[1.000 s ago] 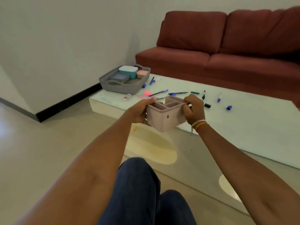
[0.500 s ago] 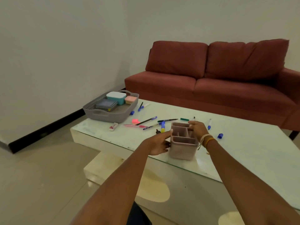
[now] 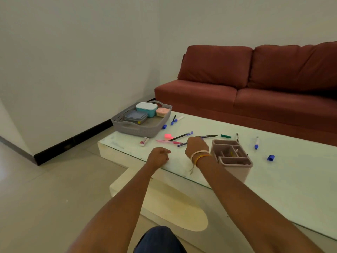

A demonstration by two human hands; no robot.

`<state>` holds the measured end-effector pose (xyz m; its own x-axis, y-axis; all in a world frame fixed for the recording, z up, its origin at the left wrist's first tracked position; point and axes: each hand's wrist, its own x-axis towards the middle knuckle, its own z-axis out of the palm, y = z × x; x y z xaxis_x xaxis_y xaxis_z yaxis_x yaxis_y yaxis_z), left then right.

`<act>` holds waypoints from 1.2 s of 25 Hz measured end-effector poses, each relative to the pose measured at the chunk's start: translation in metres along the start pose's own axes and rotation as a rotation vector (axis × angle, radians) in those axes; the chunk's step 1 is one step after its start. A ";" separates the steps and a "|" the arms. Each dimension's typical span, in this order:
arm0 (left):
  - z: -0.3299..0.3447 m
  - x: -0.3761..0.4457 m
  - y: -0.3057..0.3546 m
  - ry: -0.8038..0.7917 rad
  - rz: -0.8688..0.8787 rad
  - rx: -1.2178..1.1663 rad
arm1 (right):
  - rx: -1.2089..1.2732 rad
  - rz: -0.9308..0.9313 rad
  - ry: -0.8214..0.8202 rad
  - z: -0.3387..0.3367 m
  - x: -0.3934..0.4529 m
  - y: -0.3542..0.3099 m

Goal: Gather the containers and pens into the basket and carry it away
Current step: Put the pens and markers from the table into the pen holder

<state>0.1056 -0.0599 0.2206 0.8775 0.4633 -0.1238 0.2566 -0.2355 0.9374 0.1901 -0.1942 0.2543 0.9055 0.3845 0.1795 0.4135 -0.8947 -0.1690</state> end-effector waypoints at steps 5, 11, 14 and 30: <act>-0.003 0.010 -0.027 0.161 0.092 0.043 | -0.175 0.210 0.018 0.041 -0.005 -0.008; -0.002 0.052 -0.004 0.256 0.146 0.145 | -0.040 0.294 0.036 0.042 0.007 -0.009; 0.003 0.075 0.007 0.342 0.291 0.338 | -0.010 0.343 0.067 0.045 0.010 -0.006; 0.028 0.159 0.024 0.183 0.175 0.759 | 0.419 0.353 0.103 0.061 0.019 0.006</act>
<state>0.2627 -0.0162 0.2140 0.8670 0.4831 0.1221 0.3847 -0.8047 0.4523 0.2158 -0.1777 0.1974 0.9906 0.0345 0.1326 0.1083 -0.7903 -0.6031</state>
